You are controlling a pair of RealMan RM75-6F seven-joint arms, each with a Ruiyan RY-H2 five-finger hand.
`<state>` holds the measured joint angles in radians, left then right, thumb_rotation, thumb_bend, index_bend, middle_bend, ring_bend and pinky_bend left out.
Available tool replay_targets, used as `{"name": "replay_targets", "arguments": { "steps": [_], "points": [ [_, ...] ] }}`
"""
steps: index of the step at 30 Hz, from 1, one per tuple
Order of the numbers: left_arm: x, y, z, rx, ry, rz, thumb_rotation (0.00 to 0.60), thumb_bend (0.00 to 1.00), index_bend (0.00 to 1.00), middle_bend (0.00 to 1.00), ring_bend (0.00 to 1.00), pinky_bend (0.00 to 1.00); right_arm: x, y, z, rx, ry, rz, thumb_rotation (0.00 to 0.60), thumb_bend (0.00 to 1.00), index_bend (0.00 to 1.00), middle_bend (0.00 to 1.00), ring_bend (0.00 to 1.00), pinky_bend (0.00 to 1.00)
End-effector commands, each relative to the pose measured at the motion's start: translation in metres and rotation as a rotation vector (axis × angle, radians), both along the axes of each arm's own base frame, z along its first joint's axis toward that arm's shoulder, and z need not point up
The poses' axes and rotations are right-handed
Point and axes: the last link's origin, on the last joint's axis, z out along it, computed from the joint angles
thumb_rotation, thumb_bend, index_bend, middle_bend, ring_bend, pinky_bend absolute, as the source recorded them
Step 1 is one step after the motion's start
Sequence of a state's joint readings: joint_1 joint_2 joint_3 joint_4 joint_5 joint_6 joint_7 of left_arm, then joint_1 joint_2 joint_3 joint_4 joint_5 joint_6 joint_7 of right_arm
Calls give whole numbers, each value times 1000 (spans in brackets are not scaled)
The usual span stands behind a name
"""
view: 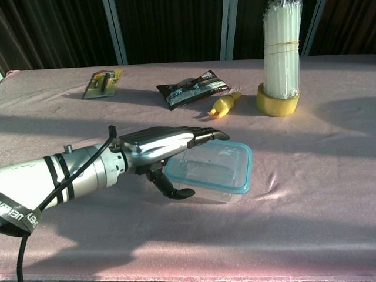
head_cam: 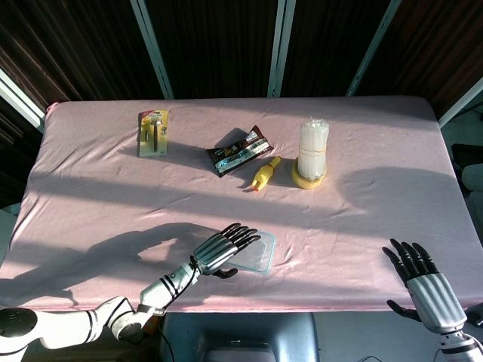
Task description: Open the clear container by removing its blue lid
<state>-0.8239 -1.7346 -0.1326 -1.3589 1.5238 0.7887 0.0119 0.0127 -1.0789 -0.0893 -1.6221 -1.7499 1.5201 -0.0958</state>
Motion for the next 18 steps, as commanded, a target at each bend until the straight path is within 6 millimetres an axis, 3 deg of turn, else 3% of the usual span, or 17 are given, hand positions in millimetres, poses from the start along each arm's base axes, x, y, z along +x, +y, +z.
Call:
{"name": "replay_targets", "arguments": {
  "steps": [1,12,15,18],
  "points": [
    [0,3,-1,2,5,6,600,272,0,0,0,0,0,0,0,0,0,-1,600,213,0,0,0,0],
    [2,13,-11,-5,33,41,600,270,0,0,1,0,0,1,0,2,1,2,600,213,0,0,0,0],
    [2,13,-13,-1,40,37,600,272,0,23,82,43,0,0,-1,2,4,0,600,213,0,0,0,0],
    [1,13,-14,11,45,33,600,276,0,180,241,185,0,0,-3,8,8,3,600,213,0,0,0,0]
  ]
}}
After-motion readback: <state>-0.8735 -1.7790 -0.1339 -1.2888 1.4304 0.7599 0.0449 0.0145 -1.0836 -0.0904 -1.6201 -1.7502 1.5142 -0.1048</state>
